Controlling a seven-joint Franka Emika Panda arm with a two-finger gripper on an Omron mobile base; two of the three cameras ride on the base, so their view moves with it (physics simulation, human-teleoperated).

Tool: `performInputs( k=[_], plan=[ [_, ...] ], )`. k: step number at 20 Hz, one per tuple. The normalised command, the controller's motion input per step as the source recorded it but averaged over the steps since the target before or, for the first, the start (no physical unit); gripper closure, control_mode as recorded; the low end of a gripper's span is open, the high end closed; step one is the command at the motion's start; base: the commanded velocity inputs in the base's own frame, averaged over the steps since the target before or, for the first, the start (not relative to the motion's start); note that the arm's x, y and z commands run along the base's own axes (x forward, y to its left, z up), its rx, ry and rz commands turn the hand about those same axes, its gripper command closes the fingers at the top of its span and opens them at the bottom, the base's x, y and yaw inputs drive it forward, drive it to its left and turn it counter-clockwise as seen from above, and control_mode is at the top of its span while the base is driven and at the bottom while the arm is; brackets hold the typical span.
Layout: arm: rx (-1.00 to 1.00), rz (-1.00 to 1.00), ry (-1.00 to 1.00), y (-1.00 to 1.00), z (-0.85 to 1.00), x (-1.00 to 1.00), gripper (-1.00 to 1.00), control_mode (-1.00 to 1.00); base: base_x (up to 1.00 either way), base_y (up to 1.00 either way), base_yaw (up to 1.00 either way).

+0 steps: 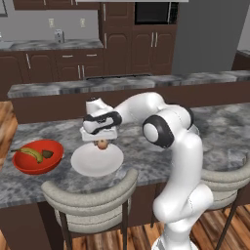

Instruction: Take the fruits from the plate on the dining counter and place two fruits in each bowl.

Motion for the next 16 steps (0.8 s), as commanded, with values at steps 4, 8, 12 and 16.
performInputs(
  k=[4, 8, 12, 16],
  plan=[
    [0.00, -0.02, 0.00, -0.63, 0.74, -0.10, 1.00, -1.00, 0.00, 0.00, 0.00],
    [0.02, -0.09, 0.00, -0.89, 0.44, -0.05, 1.00, -1.00, 0.00, 0.00, 0.00],
    [0.07, -0.13, 0.00, -1.00, 0.34, -0.06, 1.00, -1.00, 0.00, 0.00, 0.00],
    [0.03, -0.22, 0.04, -1.00, 0.22, -0.12, 1.00, -1.00, 0.00, 0.00, 0.00]
  ],
)
